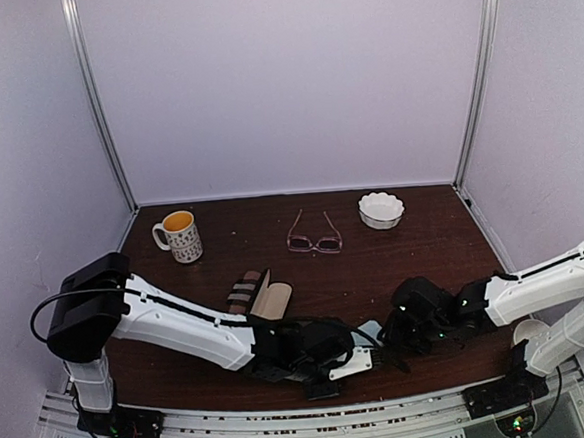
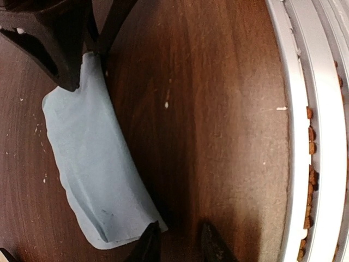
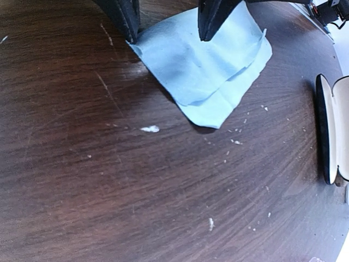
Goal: Organize the sunglasses
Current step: Fold the glasses cleaning cloth at the center of the board, then pick up the folded cleaning cloth from the center of the board.
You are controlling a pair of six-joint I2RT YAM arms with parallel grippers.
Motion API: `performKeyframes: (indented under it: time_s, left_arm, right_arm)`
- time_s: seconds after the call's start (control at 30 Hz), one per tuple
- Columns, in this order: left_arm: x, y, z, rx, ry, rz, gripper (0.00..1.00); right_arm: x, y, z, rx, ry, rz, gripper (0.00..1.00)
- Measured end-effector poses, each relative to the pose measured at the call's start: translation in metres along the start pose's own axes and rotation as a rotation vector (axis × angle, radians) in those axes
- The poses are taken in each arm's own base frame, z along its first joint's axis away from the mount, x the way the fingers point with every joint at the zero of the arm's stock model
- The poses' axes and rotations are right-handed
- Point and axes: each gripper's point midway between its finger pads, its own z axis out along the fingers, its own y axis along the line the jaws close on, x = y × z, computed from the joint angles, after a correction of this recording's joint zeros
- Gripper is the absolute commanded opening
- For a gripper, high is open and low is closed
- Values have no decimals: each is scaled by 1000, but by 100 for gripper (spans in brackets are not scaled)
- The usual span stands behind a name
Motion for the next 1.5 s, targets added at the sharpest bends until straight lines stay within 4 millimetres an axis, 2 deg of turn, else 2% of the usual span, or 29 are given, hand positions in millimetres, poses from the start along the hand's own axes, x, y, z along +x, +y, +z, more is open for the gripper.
performKeyframes:
  time_s: [0.17,0.4,0.87,1.07,1.13,1.17,1.33,1.5]
  left_arm:
    - [-2,-4,1,1,-1,22,30]
    - [-5,3,6,-36,5,31,29]
    - [-2,22,10,-148,33,32,19]
    - [-1,23,8,-168,43,41,30]
    - [0,19,4,-153,45,53,44]
    - [0,16,0,-145,43,60,47]
    - [-10,9,-14,-122,11,88,49]
    - [-9,8,-13,-119,12,101,46]
  right_arm:
    - [1,-6,-5,-4,-2,9,42]
    - [1,-8,-6,-2,-2,11,42]
    - [-3,3,2,-26,-14,15,39]
    - [-4,2,3,-22,-14,19,34]
    - [-4,1,3,-19,-12,19,33]
    - [-3,1,3,-18,-12,19,32]
    - [-3,0,4,-14,-12,19,29]
    - [-3,-1,4,-13,-11,18,27]
